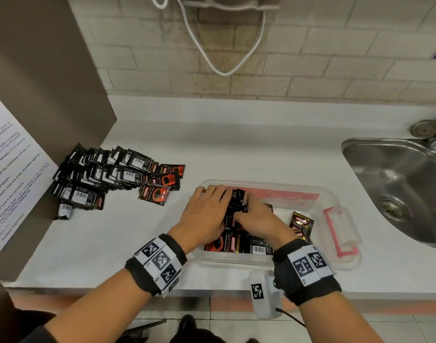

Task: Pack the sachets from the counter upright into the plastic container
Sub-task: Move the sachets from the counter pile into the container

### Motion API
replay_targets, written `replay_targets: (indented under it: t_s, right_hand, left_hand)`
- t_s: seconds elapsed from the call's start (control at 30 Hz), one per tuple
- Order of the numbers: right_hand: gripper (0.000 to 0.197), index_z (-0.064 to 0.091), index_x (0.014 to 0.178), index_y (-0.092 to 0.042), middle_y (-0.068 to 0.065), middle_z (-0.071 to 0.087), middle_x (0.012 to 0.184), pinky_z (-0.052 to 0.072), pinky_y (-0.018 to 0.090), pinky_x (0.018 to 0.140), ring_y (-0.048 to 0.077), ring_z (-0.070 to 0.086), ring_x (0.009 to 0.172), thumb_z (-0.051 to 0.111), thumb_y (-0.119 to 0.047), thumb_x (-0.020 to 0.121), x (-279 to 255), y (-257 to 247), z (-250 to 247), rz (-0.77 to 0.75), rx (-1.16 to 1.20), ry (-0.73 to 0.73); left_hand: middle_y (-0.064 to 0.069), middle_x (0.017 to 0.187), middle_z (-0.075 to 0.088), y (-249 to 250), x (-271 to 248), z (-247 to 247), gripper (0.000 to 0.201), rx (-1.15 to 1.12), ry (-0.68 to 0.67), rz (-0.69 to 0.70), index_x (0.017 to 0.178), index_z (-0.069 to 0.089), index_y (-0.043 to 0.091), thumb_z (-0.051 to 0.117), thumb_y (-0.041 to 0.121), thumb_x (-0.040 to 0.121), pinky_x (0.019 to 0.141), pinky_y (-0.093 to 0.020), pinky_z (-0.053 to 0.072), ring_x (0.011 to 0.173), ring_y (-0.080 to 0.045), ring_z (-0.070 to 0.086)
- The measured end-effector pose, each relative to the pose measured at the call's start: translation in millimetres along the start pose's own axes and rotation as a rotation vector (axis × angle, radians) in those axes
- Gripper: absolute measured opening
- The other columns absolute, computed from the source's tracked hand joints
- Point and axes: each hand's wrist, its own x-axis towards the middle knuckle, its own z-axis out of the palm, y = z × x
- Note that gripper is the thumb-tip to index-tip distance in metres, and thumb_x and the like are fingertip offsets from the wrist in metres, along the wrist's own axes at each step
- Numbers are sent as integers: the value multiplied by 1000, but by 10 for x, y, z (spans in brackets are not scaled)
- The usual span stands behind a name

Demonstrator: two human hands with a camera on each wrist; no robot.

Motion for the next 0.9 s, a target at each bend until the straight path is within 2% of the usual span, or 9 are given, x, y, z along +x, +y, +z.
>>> replay_targets:
  t_s: [0.03,0.17,0.23,0.33,0.43,0.57,0.73,0.8,0.9]
  right_hand:
    - [37,49,123,-16,7,64,104,55,27,76,18,65,93,56,0,90,0,-25,30,-19,41,1]
    - [41,47,92,-29,1,61,88,47,11,55,1,62,72,49,12,88,-5,-72,162,-51,172,15]
    - [41,46,103,-28,1,62,96,49,13,58,2,62,81,50,10,88,18,-22,208,-14,242,15]
    - [46,44,126,-14,7,63,107,54,20,64,10,64,90,47,12,88,60,28,186,23,334,55]
    - [45,57,118,-12,12,67,101,57,23,69,9,68,86,40,16,88,80,24,164,-14,327,55]
    - [54,62,103,-21,7,67,92,49,15,58,-2,65,70,33,21,84,62,-35,221,-53,329,68]
    - [53,56,123,-14,13,67,109,58,33,78,22,67,97,38,19,85,71,31,203,-14,390,108]
    - [53,56,124,-13,15,67,110,58,39,85,25,68,100,39,19,85,76,50,192,-13,377,110]
    - [54,64,100,-24,8,71,93,59,31,72,10,70,78,38,20,85,61,24,210,-43,345,100]
  left_hand:
    - [-5,149,36,6,-8,9,83,1,4,-10,154,23,12,63,33,85,112,-39,23,134,-23,36]
    - [-3,149,35,27,-28,25,89,-18,12,-31,155,22,13,66,33,80,119,-46,9,136,-22,35]
    - [-3,151,32,32,-28,26,93,-32,3,-35,156,19,14,66,35,79,120,-51,3,138,-23,31]
    - [-4,153,28,38,-25,47,94,-55,4,-47,157,15,15,65,38,81,121,-54,1,141,-24,27]
    - [-5,155,25,44,-35,86,92,-61,11,-53,158,13,16,62,38,84,122,-53,0,143,-24,25]
    - [-5,157,24,39,-40,125,86,-57,34,-57,159,12,16,57,38,88,123,-50,1,145,-23,22]
    - [-6,158,24,56,-43,138,90,-48,47,-47,158,12,13,60,39,87,123,-49,3,144,-24,23]
    - [-6,158,24,65,-43,139,91,-42,48,-53,158,12,13,61,40,86,122,-49,3,144,-24,24]
    - [-6,158,24,75,-49,129,90,-40,38,-58,158,11,14,60,39,87,122,-52,3,145,-25,24]
